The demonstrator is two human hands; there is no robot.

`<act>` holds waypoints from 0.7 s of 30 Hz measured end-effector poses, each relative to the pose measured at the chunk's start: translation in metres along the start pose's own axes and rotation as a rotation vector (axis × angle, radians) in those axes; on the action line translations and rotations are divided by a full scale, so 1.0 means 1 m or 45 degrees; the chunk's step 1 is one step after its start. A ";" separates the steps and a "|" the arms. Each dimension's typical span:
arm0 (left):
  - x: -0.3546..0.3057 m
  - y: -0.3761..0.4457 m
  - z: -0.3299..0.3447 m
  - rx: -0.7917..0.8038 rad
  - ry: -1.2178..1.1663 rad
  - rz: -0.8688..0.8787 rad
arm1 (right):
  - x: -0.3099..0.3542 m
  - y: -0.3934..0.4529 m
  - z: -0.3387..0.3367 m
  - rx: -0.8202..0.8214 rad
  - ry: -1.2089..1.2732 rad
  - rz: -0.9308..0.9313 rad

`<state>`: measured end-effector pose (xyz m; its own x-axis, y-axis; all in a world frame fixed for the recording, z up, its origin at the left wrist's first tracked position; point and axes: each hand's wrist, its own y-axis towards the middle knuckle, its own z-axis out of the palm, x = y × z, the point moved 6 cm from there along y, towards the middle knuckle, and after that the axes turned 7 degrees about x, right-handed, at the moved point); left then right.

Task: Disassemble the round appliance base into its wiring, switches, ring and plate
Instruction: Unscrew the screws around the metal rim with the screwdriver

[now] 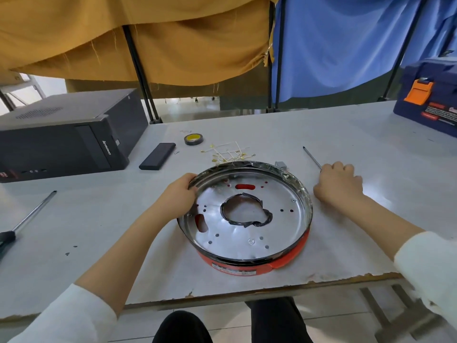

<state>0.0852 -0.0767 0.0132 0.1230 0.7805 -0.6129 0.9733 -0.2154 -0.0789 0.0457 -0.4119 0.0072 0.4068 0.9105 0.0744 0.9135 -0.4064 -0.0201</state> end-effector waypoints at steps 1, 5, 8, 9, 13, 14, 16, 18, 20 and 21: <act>0.001 0.001 0.000 -0.002 0.003 0.002 | -0.001 0.001 0.002 -0.001 -0.013 0.018; 0.004 0.003 0.001 -0.006 -0.009 0.001 | 0.003 0.008 0.002 -0.121 0.073 -0.112; 0.005 0.004 0.002 -0.014 -0.012 0.002 | 0.005 0.010 0.003 -0.115 0.127 -0.108; 0.005 0.004 0.003 -0.014 -0.015 0.006 | 0.004 0.011 0.004 -0.108 0.120 -0.075; 0.006 0.004 0.001 -0.021 -0.031 0.014 | -0.003 0.012 0.009 -0.011 0.038 0.085; 0.006 0.004 0.001 -0.022 -0.034 0.017 | -0.004 0.012 0.012 0.018 0.051 0.116; 0.006 0.005 0.001 -0.024 -0.045 0.018 | -0.007 0.013 0.016 0.051 0.146 0.136; 0.007 0.005 0.002 -0.019 -0.051 0.016 | -0.007 0.013 0.018 0.061 0.232 0.106; 0.008 0.006 0.002 -0.010 -0.066 0.012 | -0.007 0.013 0.016 0.039 0.291 0.067; 0.008 0.006 0.002 0.000 -0.066 0.009 | -0.007 0.012 0.014 0.016 0.339 0.051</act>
<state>0.0917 -0.0731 0.0067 0.1200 0.7474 -0.6535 0.9725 -0.2208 -0.0739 0.0539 -0.4218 -0.0074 0.4263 0.8410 0.3331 0.8976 -0.4390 -0.0403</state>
